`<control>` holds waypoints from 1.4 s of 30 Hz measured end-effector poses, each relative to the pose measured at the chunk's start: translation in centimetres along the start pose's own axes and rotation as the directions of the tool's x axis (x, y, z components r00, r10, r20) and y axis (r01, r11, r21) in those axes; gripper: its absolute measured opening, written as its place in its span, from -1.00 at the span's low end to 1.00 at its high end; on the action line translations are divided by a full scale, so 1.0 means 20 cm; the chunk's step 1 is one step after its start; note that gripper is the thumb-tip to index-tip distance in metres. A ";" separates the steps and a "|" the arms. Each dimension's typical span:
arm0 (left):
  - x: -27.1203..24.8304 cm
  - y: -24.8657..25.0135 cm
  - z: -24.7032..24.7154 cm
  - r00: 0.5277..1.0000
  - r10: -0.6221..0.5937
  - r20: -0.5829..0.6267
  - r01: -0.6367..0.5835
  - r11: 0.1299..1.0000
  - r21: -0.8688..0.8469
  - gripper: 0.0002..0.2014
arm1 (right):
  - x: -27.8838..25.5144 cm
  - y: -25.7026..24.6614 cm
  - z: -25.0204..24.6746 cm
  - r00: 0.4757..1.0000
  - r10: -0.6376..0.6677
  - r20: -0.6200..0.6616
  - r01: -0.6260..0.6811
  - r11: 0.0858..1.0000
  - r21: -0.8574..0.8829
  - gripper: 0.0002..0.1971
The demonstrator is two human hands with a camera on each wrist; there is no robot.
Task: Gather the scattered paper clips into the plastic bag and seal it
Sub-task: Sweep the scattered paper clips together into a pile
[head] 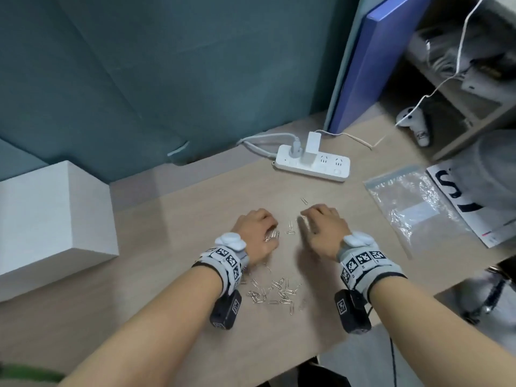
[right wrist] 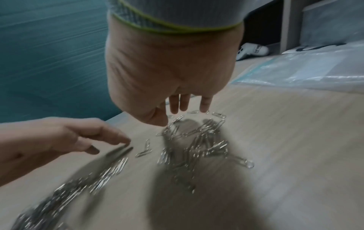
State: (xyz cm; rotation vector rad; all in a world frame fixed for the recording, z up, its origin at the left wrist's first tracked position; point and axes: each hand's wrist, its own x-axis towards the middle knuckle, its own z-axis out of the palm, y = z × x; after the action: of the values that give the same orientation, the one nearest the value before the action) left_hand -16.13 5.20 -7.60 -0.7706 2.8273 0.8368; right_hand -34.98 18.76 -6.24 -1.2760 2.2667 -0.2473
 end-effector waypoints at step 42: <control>-0.03 0.10 -0.01 0.806 0.459 0.374 -0.556 0.804 0.212 -0.63 | -0.61 -0.22 0.35 0.952 0.260 0.162 -0.306 0.833 0.461 -0.66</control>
State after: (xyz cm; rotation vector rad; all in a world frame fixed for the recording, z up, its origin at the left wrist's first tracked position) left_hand -16.48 6.76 -6.34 0.1828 2.7912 0.4660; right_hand -22.94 27.36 -6.14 -0.6677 2.0952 -0.5880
